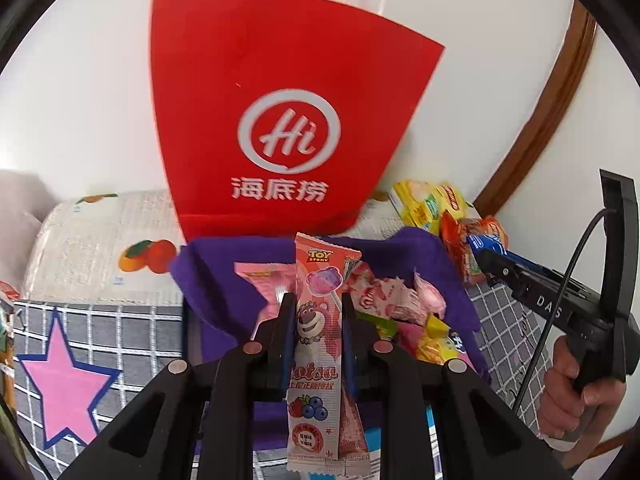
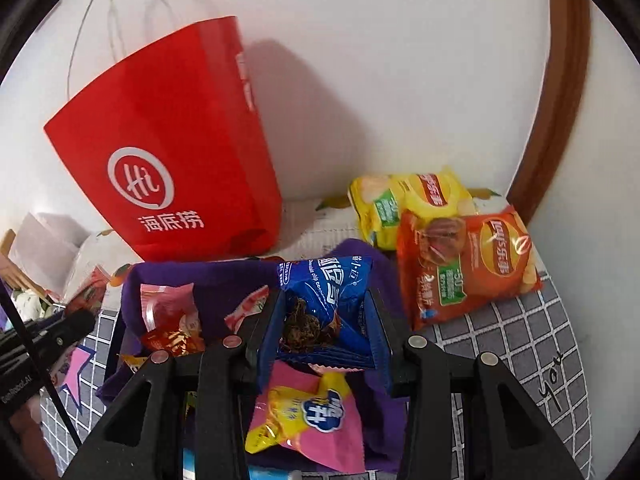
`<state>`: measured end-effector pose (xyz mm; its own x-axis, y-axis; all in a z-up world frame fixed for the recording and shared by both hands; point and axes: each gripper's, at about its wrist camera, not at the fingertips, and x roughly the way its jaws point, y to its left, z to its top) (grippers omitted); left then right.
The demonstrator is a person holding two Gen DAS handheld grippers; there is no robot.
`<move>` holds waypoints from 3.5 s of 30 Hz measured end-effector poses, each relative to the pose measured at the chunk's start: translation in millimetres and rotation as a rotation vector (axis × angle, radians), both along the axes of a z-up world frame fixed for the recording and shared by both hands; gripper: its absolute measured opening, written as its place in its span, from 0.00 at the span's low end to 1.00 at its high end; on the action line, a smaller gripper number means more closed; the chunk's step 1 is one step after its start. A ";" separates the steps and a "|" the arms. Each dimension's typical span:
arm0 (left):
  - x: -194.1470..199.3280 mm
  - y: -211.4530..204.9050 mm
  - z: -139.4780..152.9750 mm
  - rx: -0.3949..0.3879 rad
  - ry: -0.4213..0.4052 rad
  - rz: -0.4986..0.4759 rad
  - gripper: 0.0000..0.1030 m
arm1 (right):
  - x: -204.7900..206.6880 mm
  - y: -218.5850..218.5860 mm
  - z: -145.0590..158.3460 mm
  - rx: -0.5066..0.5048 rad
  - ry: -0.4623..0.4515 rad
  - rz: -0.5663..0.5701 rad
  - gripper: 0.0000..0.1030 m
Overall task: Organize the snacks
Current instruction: 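Carry the pink candy stick with left tool while right tool carries blue packet to towel, then lower both packets onto the purple towel and open both tools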
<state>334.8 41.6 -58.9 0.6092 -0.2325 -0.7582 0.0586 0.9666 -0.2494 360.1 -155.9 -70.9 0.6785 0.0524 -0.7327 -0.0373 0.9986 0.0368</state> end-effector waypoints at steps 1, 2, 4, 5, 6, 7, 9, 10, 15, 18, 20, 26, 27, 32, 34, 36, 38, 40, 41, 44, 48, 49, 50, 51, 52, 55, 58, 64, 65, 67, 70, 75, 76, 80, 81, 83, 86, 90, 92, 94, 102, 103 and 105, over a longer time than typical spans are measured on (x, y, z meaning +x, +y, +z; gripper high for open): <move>0.6 -2.1 -1.5 0.001 0.005 -0.006 0.18 | 0.4 -2.1 -0.3 -0.002 0.003 -0.002 0.39; 0.9 -3.8 -2.5 0.002 0.010 -0.007 0.18 | 0.9 -2.5 -1.7 -0.012 0.009 0.001 0.39; 0.5 -5.9 -2.9 0.005 0.011 -0.014 0.18 | 2.1 0.4 -5.9 -0.053 0.020 0.009 0.39; 0.3 -6.0 -2.7 0.004 0.011 -0.015 0.18 | 3.3 2.4 -8.0 -0.071 0.024 0.008 0.39; -0.2 -5.9 -2.2 0.003 0.010 -0.016 0.18 | 4.6 3.4 -9.8 -0.079 0.034 0.008 0.39; -0.4 -5.2 -1.8 0.002 0.009 -0.015 0.18 | 6.1 5.1 -11.8 -0.078 0.043 0.013 0.39; -0.2 -3.4 -1.7 -0.001 0.010 -0.011 0.18 | 8.1 9.6 -15.3 -0.070 0.059 0.037 0.39; 0.3 -1.7 -2.0 -0.004 0.012 -0.006 0.18 | 8.9 13.7 -17.5 -0.073 0.067 0.051 0.39; 2.6 0.6 -4.7 -0.012 0.026 0.002 0.19 | 11.2 36.7 -28.3 -0.100 0.097 0.111 0.39; 1.9 0.4 -3.7 -0.014 0.023 0.000 0.19 | 12.1 45.2 -34.9 -0.116 0.111 0.131 0.39; 0.7 1.2 -1.8 -0.015 0.018 -0.001 0.19 | 13.2 48.3 -37.5 -0.120 0.119 0.134 0.40; -0.2 8.8 1.1 -0.033 0.014 0.011 0.19 | 18.1 54.4 -48.1 -0.123 0.163 0.139 0.40; 0.0 9.5 1.0 -0.036 0.015 0.012 0.19 | 18.6 55.5 -49.7 -0.126 0.168 0.143 0.40; 0.5 9.2 0.6 -0.036 0.018 0.009 0.19 | 21.4 58.0 -56.0 -0.143 0.180 0.140 0.40; 1.1 9.9 0.0 -0.038 0.019 0.009 0.18 | 22.4 58.1 -58.0 -0.153 0.185 0.137 0.40; 1.6 10.8 -0.4 -0.039 0.020 0.011 0.19 | 23.4 58.6 -60.0 -0.154 0.191 0.139 0.40; 2.3 11.6 -1.5 -0.041 0.023 0.014 0.19 | 24.4 58.8 -62.2 -0.156 0.198 0.140 0.40; 2.9 12.3 -2.4 -0.044 0.027 0.014 0.19 | 25.8 60.2 -64.6 -0.160 0.206 0.141 0.40; 3.0 12.3 -2.4 -0.045 0.028 0.014 0.19 | 26.3 61.0 -65.8 -0.161 0.209 0.142 0.40; 2.5 13.0 -2.4 -0.046 0.029 0.014 0.19 | 27.6 61.8 -70.1 -0.162 0.219 0.140 0.40; 2.5 13.9 -1.9 -0.046 0.028 0.018 0.19 | 28.9 61.7 -74.1 -0.162 0.234 0.140 0.40; 2.6 14.3 -2.0 -0.046 0.028 0.020 0.19 | 29.0 61.1 -74.1 -0.163 0.233 0.140 0.41; 2.8 14.7 -2.3 -0.047 0.029 0.021 0.19 | 29.6 60.2 -74.3 -0.165 0.233 0.138 0.41; 3.1 15.1 -2.4 -0.047 0.029 0.022 0.19 | 29.6 59.5 -74.2 -0.167 0.233 0.135 0.42; 3.1 15.3 -2.5 -0.047 0.030 0.022 0.19 | 29.6 58.7 -73.9 -0.167 0.234 0.130 0.43; 3.7 14.1 -3.4 -0.045 0.032 0.018 0.18 | 29.4 57.1 -72.4 -0.170 0.230 0.125 0.53; 3.7 12.3 -4.6 -0.042 0.034 0.016 0.19 | 28.4 56.6 -68.7 -0.179 0.217 0.118 0.54; 5.2 6.6 -10.6 -0.043 0.046 0.001 0.19 | 22.6 51.1 -54.0 -0.165 0.182 0.102 0.54; 5.8 5.5 -12.2 -0.047 0.051 -0.005 0.19 | 21.7 49.1 -51.0 -0.162 0.175 0.097 0.54; 8.7 2.8 -17.2 -0.060 0.069 -0.019 0.19 | 19.7 42.8 -43.7 -0.154 0.160 0.081 0.54; 12.6 -2.4 -25.2 -0.081 0.100 -0.037 0.19 | 15.9 29.8 -31.9 -0.132 0.133 0.053 0.54; 18.4 -16.5 -38.8 -0.103 0.156 -0.083 0.19 | 11.5 7.8 -15.9 -0.077 0.099 0.000 0.55; 19.2 -19.0 -40.8 -0.104 0.163 -0.088 0.19 | 11.0 3.8 -13.4 -0.065 0.094 -0.008 0.55; 21.5 -27.6 -48.3 -0.082 0.189 -0.097 0.19 | 8.2 -2.4 -7.6 -0.039 0.078 -0.015 0.55; 22.7 -29.0 -51.0 -0.087 0.200 -0.099 0.19 | 7.8 -2.6 -6.6 -0.039 0.076 -0.016 0.55; 24.1 -31.0 -55.1 -0.091 0.215 -0.101 0.19 | 8.0 -1.9 -7.0 -0.038 0.074 -0.017 0.55; 26.8 -33.8 -58.8 -0.080 0.224 -0.095 0.19 | 8.3 -0.7 -7.5 -0.041 0.077 -0.011 0.55; 27.3 -35.0 -61.5 -0.098 0.207 -0.101 0.19 | 7.3 3.5 -8.2 -0.061 0.077 0.007 0.55; 27.5 -37.2 -61.4 -0.085 0.175 -0.104 0.19 | 7.0 5.3 -8.4 -0.064 0.077 0.013 0.55; 29.9 -39.7 -63.1 -0.060 0.169 -0.101 0.19 | 6.7 7.4 -8.9 -0.068 0.077 0.022 0.55; 31.7 -38.1 -66.6 -0.083 0.153 -0.095 0.19 | 8.8 10.5 -12.8 -0.082 0.085 0.035 0.55; 31.5 -37.4 -66.3 -0.091 0.148 -0.092 0.19 | 9.4 10.5 -13.4 -0.083 0.087 0.036 0.55; 30.7 -35.7 -65.1 -0.104 0.135 -0.085 0.19 | 9.9 11.4 -14.6 -0.087 0.090 0.040 0.55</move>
